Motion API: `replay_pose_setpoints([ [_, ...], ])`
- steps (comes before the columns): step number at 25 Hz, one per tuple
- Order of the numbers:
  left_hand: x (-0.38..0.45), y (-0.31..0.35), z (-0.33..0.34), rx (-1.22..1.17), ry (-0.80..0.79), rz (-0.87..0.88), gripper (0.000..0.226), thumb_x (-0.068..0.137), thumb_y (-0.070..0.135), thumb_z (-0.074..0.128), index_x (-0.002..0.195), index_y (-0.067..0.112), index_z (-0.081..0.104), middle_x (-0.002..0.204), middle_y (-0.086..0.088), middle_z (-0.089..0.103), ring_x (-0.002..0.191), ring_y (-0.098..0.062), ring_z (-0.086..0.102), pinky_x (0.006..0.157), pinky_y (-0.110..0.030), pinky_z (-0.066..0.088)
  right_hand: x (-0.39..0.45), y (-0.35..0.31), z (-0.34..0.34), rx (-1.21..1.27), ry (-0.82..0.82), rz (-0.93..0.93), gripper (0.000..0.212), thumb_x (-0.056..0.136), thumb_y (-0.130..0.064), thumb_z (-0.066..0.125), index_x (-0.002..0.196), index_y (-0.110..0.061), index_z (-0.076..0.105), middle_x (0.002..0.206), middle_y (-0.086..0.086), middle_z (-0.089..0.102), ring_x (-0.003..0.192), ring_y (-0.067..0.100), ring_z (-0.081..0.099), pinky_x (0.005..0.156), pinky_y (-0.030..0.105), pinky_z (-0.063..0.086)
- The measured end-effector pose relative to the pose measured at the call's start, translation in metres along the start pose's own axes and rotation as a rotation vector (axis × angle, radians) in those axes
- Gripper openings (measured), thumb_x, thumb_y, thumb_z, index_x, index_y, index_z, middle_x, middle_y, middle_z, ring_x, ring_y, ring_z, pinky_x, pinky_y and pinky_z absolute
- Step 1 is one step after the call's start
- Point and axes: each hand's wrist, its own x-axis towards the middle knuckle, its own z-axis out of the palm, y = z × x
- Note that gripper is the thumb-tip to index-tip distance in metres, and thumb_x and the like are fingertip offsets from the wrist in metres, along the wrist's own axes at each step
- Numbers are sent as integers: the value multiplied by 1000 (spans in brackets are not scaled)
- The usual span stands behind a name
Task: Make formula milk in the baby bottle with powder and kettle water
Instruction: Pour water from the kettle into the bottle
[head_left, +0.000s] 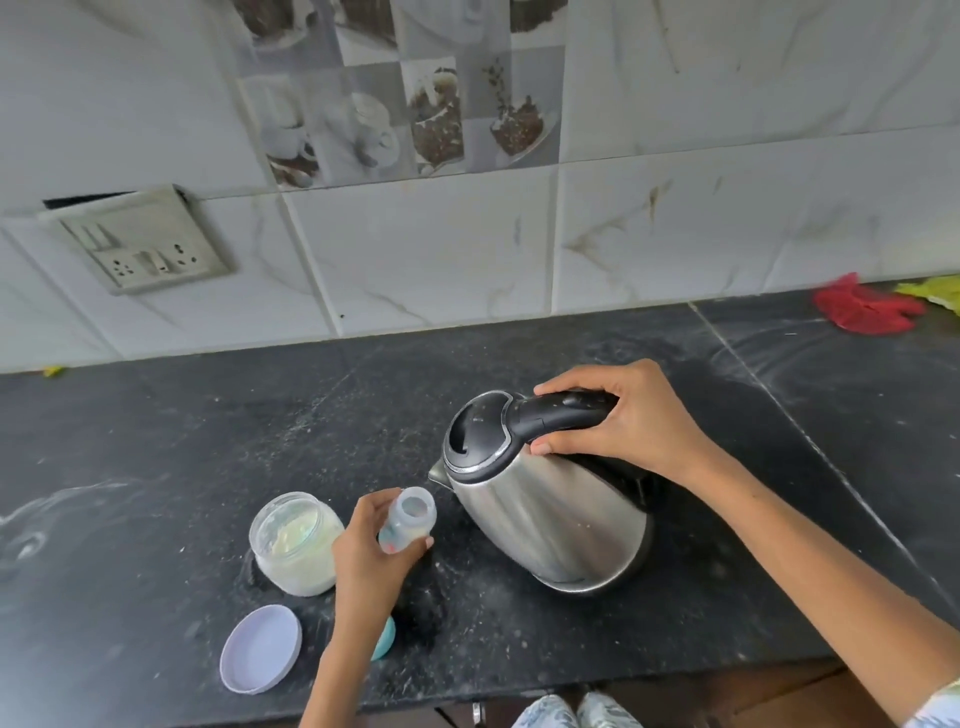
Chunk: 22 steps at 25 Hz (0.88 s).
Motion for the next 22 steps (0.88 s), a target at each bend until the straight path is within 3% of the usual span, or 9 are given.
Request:
replay_pose_setpoints([
  [5, -1, 4, -3, 19, -22, 27, 54, 63, 2, 83, 106, 22, 58, 99, 17, 66, 93, 3, 60, 69, -5, 45, 9, -17, 2, -118, -117, -20, 47, 54, -42, 91, 95, -25, 77, 86, -17, 75, 81, -2, 69, 78, 24, 53],
  [15, 1, -1, -9, 128, -91, 86, 54, 64, 3, 80, 106, 27, 58, 94, 18, 67, 86, 0, 63, 69, -9, 47, 23, -36, 17, -239, -205, 16, 45, 54, -50, 88, 90, -27, 75, 73, -13, 73, 68, 11, 68, 70, 39, 53],
  [22, 5, -13, -11, 164, -108, 90, 55, 62, 4, 82, 109, 20, 60, 96, 11, 69, 86, -7, 64, 70, -10, 46, 27, -47, 23, -270, -260, 49, 42, 56, -46, 89, 90, -27, 75, 75, -15, 72, 69, 5, 65, 71, 31, 51],
])
